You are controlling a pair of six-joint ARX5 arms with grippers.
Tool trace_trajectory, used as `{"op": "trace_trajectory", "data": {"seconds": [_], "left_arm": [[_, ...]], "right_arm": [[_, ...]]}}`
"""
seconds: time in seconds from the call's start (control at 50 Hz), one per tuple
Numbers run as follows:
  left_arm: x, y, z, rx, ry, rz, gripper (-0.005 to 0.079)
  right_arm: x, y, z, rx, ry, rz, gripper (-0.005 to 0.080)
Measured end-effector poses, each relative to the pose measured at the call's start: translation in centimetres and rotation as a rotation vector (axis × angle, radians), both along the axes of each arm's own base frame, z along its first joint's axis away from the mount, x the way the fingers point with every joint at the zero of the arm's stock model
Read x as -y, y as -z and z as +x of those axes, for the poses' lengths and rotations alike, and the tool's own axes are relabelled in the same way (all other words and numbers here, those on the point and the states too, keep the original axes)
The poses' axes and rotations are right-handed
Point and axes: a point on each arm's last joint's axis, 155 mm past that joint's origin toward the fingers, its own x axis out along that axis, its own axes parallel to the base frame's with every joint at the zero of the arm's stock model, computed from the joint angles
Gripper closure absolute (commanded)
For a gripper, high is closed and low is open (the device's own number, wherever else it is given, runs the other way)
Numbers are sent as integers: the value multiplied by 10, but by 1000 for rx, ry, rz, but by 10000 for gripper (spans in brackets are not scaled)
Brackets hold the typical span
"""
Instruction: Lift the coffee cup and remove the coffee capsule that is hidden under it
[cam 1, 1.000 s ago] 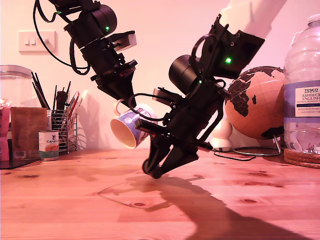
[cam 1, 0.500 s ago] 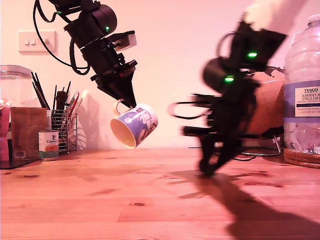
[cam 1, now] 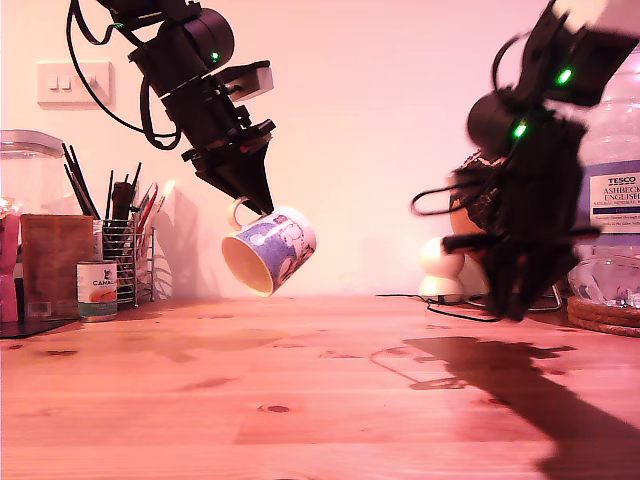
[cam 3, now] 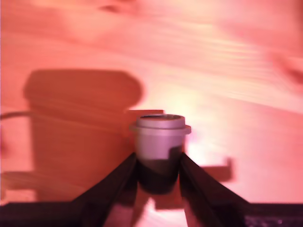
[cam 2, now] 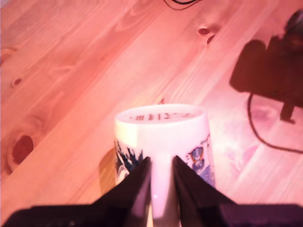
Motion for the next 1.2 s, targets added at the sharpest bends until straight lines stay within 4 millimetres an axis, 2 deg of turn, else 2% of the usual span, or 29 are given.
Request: {"op": "trace_trajectory", "data": {"seconds": [0.16, 0.34, 0.62, 0.98, 1.2], "left_arm": [[1, -1, 0, -4, -7, -9, 762], [1, -1, 0, -6, -7, -13, 762], [2, -1, 1, -3, -7, -15, 762], [2, -1, 1, -3, -7, -15, 762], [2, -2, 1, -2, -7, -16, 762]], "right_arm": [[13, 3, -9, -41, 16, -28, 699], [23, 3, -8, -43, 38, -27, 699], [26, 6, -11, -66, 42, 16, 697], [24, 6, -13, -76, 37, 22, 468], [25, 8, -16, -90, 37, 20, 440]]}}
